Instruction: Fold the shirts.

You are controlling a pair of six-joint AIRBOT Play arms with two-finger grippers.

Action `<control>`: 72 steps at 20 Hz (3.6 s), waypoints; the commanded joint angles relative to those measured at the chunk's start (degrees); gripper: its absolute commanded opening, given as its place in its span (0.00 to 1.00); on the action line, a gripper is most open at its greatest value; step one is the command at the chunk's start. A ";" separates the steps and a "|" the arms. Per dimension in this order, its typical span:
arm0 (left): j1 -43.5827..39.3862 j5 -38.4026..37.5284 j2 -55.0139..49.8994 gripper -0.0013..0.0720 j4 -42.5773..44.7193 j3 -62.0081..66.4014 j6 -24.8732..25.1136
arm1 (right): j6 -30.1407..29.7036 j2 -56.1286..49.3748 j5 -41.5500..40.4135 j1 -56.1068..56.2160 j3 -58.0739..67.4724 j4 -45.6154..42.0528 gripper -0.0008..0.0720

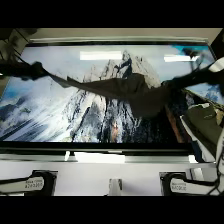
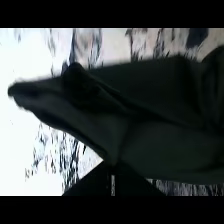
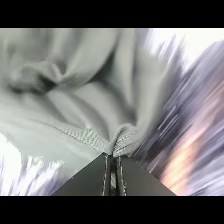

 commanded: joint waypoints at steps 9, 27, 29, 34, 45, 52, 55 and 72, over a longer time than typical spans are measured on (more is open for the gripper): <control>3.93 21.55 45.66 0.06 -0.09 7.45 -6.29 | 2.78 41.07 -6.29 -0.04 23.32 -17.59 0.05; 3.48 -11.63 16.00 0.06 12.87 5.51 -5.53 | 5.62 10.73 22.34 0.31 19.15 -17.40 0.05; 2.01 -11.23 7.87 0.06 14.16 2.49 -5.51 | 6.32 2.40 18.78 3.15 14.88 -18.21 0.05; -0.35 -2.58 -10.36 0.06 16.85 3.06 -9.40 | 12.83 -15.78 -2.16 8.87 13.53 -16.59 0.05; -0.42 -11.50 -19.98 0.07 19.08 7.93 4.04 | 0.70 -21.46 2.58 8.39 14.36 -14.08 0.05; 0.00 -23.63 -19.98 0.07 17.88 -2.75 -3.45 | 4.48 -21.35 22.36 8.28 5.38 -19.06 0.05; -0.11 -22.67 -20.00 0.07 17.86 -6.29 -4.68 | 6.08 -21.84 19.34 8.28 3.89 -18.64 0.05; 13.42 -15.63 11.74 0.79 17.42 -53.35 -7.08 | 4.22 6.62 22.49 -2.19 -20.74 -17.14 0.58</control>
